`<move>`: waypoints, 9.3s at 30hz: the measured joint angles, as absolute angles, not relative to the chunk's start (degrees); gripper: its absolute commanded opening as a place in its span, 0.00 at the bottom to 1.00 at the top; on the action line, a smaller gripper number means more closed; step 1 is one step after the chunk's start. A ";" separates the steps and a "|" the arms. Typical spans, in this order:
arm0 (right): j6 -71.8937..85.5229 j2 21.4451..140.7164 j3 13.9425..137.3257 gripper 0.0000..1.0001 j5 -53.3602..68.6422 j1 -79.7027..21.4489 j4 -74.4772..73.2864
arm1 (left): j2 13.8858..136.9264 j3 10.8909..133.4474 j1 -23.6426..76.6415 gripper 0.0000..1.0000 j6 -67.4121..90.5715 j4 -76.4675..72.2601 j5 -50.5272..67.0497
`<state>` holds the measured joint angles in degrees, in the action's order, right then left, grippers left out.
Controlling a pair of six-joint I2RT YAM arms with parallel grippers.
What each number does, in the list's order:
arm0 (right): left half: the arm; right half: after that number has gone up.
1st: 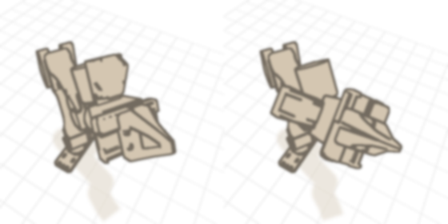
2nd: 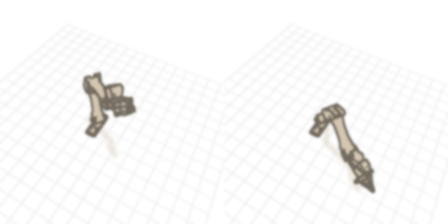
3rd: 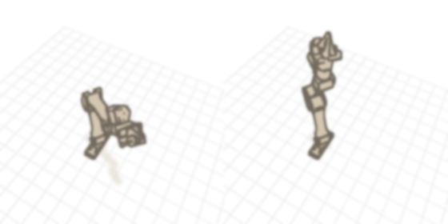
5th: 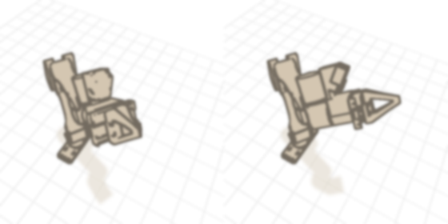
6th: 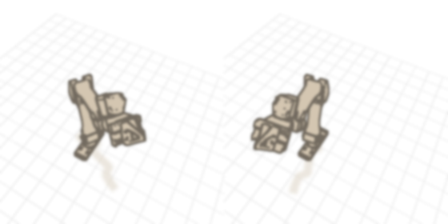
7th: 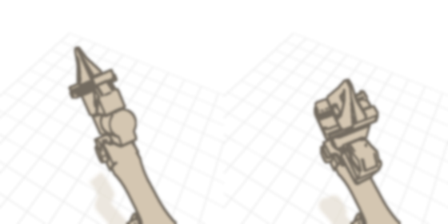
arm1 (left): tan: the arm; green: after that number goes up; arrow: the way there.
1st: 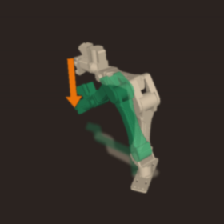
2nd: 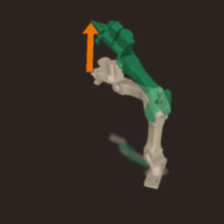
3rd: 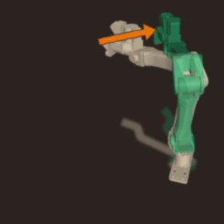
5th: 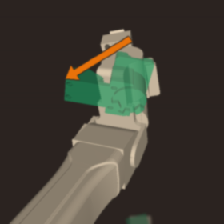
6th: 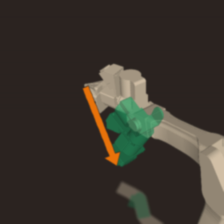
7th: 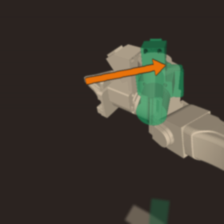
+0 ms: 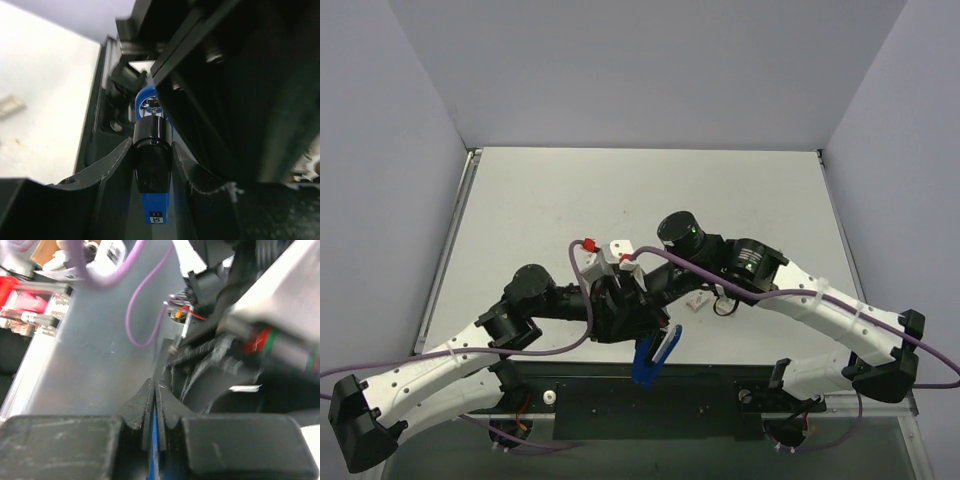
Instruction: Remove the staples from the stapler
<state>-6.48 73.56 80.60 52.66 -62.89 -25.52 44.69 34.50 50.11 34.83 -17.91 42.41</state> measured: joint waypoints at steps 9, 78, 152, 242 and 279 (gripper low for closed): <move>-7.51 74.91 80.03 0.00 53.01 -62.33 -21.82 | 44.93 34.22 52.82 0.00 32.16 -12.27 43.18; -0.73 51.18 54.06 0.00 34.94 -62.17 -19.00 | 38.57 41.41 54.06 0.00 24.21 1.56 35.79; 12.10 41.80 44.88 0.00 14.98 -59.22 -12.49 | 74.56 85.38 28.91 0.00 14.44 38.59 -8.14; 25.45 41.25 33.23 0.53 9.78 -60.90 -9.28 | 87.61 77.17 25.32 0.88 15.77 34.65 -12.08; 25.06 38.76 33.32 0.57 4.21 -60.90 -18.24 | 88.36 56.82 40.60 0.80 20.58 29.87 -18.85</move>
<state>25.06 38.76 33.32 4.21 -60.90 -18.24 88.36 56.82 40.60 20.58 29.87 -18.85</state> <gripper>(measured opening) 0.569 0.808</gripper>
